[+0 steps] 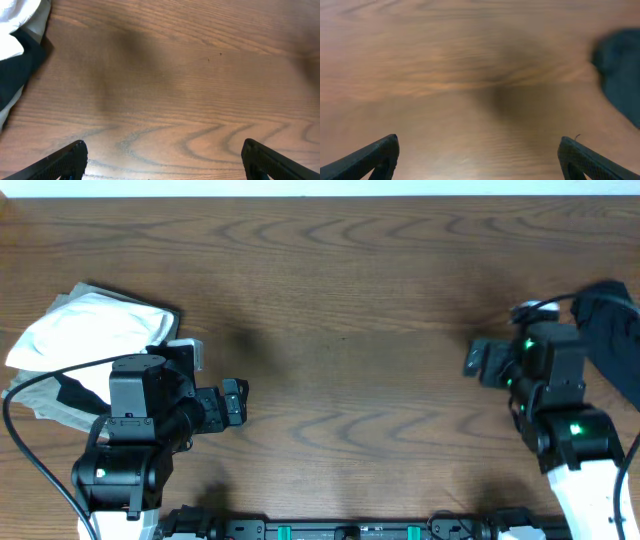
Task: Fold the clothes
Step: 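Move the right gripper toward the black leggings at the table's right edge, then grasp the black leggings' red-lined waistband with the right gripper, then drag the leggings leftward toward the table center with the right gripper, then reach the left gripper to the waistband near the right gripper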
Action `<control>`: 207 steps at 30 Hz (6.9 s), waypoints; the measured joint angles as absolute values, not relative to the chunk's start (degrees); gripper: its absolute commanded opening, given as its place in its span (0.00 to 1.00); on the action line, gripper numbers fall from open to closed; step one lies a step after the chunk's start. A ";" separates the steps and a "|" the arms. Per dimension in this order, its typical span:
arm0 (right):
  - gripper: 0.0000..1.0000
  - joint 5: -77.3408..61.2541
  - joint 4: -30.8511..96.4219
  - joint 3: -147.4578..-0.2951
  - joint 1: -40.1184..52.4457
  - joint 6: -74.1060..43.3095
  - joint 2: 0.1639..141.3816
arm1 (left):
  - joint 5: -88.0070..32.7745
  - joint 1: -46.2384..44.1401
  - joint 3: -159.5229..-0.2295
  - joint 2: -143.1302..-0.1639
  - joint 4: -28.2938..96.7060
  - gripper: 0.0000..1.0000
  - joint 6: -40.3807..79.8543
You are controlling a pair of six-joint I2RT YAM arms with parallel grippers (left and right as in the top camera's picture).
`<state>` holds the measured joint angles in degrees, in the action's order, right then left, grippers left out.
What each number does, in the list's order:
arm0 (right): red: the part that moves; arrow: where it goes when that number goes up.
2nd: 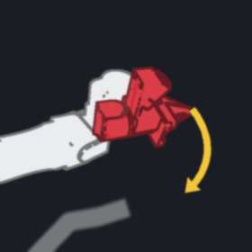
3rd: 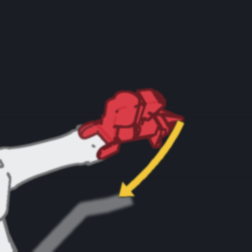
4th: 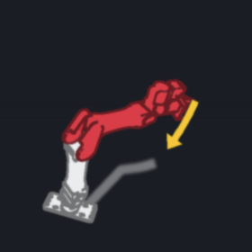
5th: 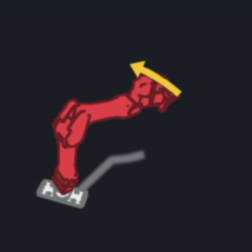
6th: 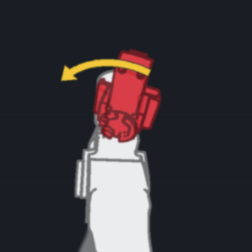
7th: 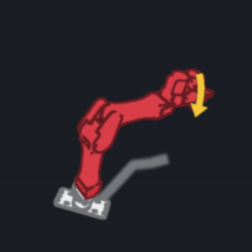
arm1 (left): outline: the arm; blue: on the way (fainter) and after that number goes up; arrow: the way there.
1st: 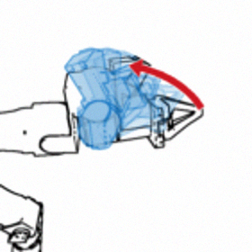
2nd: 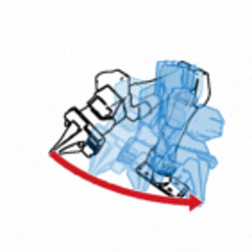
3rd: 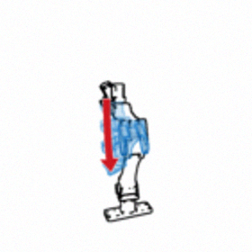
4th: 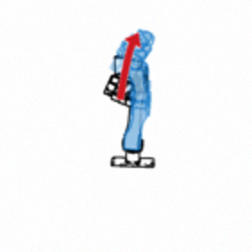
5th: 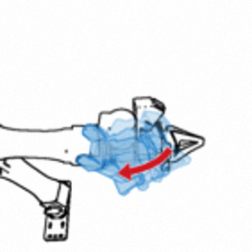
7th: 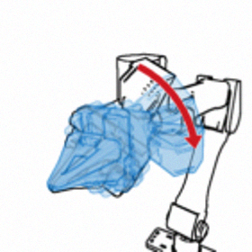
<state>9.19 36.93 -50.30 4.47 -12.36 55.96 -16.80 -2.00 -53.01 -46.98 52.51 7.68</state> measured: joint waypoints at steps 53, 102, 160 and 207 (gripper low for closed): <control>0.01 -11.09 -15.33 -51.99 -59.31 -19.66 112.22 | -16.80 -2.00 -53.01 -46.98 49.69 0.98 7.68; 0.99 -27.81 28.49 -55.20 -11.70 -3.95 85.73 | -16.80 -2.00 -53.06 -49.12 50.37 0.98 7.68; 0.99 -43.11 -13.96 -56.05 18.57 -11.92 85.23 | -16.80 -2.00 -53.06 -59.48 44.93 0.98 7.68; 0.99 -4.05 39.18 -56.95 -10.74 -13.04 85.10 | -26.65 -22.09 -53.10 -100.68 3.84 0.98 24.77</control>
